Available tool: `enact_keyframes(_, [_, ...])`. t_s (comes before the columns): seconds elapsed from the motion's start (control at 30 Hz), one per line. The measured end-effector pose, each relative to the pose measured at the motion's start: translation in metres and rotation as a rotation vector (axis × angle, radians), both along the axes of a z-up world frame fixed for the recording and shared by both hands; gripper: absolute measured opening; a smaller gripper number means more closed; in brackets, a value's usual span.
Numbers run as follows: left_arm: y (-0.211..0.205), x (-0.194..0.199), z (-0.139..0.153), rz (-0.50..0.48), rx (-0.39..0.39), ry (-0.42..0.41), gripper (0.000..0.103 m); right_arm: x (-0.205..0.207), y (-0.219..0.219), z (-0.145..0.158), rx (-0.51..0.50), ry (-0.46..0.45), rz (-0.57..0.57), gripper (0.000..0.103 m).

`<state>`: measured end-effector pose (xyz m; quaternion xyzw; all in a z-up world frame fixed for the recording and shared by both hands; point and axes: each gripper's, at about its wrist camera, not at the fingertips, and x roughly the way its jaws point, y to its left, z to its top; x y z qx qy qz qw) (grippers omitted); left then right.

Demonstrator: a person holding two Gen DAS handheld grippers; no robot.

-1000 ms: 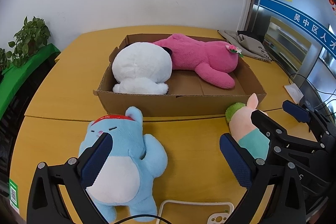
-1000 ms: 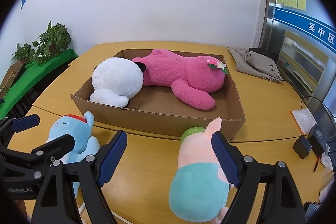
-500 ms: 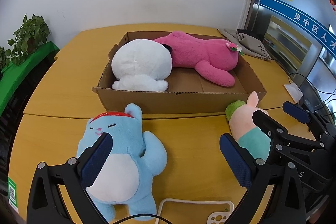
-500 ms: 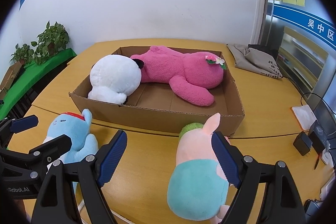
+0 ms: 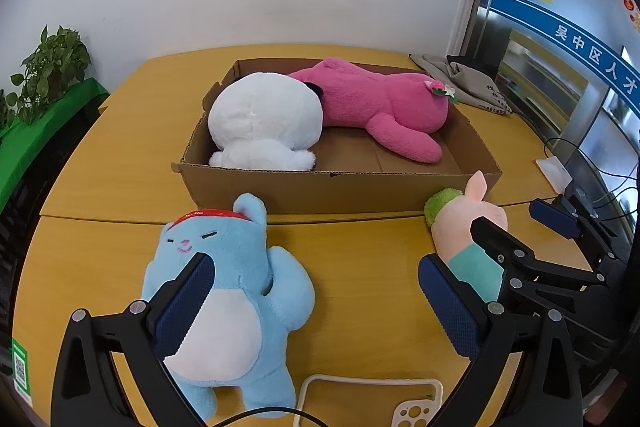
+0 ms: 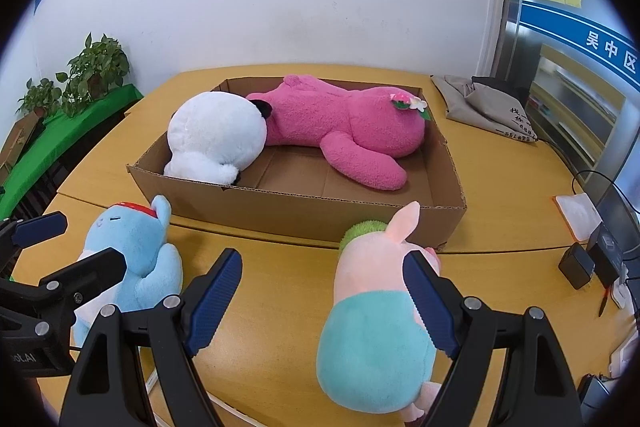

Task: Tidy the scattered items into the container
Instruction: 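Move both open grippers toward the light-blue plush bear, then close the left gripper on the light-blue bear's arm and lift it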

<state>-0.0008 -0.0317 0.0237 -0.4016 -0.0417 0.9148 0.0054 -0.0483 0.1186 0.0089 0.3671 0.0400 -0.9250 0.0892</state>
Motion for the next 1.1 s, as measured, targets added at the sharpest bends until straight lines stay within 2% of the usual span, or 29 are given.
enact_keyframes(0.5, [-0.009,0.002,-0.008,-0.029,0.017,-0.029,0.103,-0.001,-0.001,-0.005,-0.011,-0.016,-0.003,0.083])
enact_keyframes(0.63, [-0.039,0.011,-0.003,-0.044,0.039,-0.021,0.103,0.001,-0.009,-0.008,-0.005,-0.026,0.017,0.083])
enact_keyframes(0.83, [-0.120,0.009,-0.013,0.051,0.088,-0.074,0.103,0.000,-0.036,-0.022,-0.030,-0.078,0.072,0.083])
enact_keyframes(0.9, [-0.144,0.008,-0.021,0.057,0.126,-0.086,0.102,0.000,-0.050,-0.027,-0.036,-0.087,0.089,0.083])
enact_keyframes(1.0, [-0.172,0.005,-0.039,0.068,0.141,-0.128,0.101,-0.003,-0.074,-0.037,-0.040,-0.130,0.143,0.083])
enact_keyframes(1.1, [-0.191,-0.001,-0.065,0.064,0.188,-0.180,0.101,-0.015,-0.094,-0.053,-0.069,-0.206,0.177,0.082])
